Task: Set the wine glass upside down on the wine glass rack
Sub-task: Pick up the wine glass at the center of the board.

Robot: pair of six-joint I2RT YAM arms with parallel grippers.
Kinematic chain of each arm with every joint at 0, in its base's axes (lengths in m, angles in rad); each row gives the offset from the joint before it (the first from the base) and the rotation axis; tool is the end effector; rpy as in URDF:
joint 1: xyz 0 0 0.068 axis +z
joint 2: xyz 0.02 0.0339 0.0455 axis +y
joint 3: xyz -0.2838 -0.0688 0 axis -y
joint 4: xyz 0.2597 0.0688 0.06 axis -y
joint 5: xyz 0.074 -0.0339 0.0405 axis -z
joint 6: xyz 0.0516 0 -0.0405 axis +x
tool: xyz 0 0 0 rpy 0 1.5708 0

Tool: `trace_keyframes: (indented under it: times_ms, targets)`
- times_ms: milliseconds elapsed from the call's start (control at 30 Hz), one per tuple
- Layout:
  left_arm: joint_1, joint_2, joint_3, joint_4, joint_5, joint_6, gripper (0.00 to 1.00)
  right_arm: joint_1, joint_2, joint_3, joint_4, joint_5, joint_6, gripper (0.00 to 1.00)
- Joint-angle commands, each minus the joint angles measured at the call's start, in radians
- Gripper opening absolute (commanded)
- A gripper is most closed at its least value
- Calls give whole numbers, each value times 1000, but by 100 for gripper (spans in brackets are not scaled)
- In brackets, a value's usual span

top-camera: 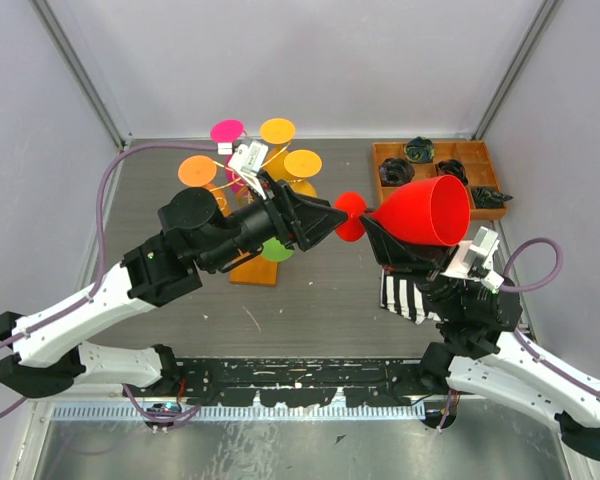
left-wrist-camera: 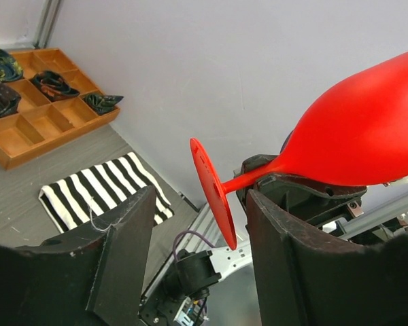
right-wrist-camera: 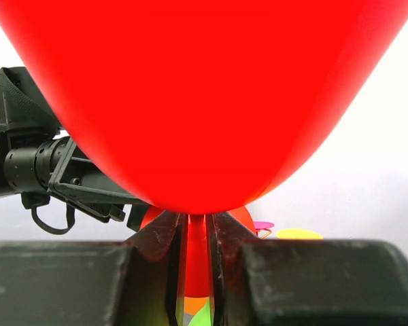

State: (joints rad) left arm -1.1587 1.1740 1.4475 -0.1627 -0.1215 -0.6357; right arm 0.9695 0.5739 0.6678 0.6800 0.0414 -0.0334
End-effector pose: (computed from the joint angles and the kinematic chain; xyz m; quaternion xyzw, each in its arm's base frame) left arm 0.1133 -0.2436 0.5170 0.1284 0.6547 -0.5561 0.4956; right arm 0.0721 0.1014 0.4394 -0.1697 0.3493 0.4085 0.8260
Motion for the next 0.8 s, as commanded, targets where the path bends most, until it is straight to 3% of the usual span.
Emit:
trace_keyframes:
  times_ms: [0, 400, 500, 567, 633, 767]
  targets:
    - [-13, -3, 10, 54, -40, 2, 59, 6, 6, 24, 62, -23, -28, 1]
    - [-18, -3, 1, 47, -36, -12, 18, 5, 42, 23, 67, -37, -47, 1]
    - [-17, -6, 2, 40, -48, -2, 4, 6, 34, 26, 25, -33, -47, 2]
    - [-17, -4, 13, 23, -62, 7, 0, 6, 27, 33, -19, -24, -46, 5]
    - [-16, -6, 21, 15, -63, 19, 0, 6, 17, 31, -44, -16, -42, 11]
    - [-16, -17, 33, 0, -72, 50, 0, 5, -10, 20, -92, 1, -19, 38]
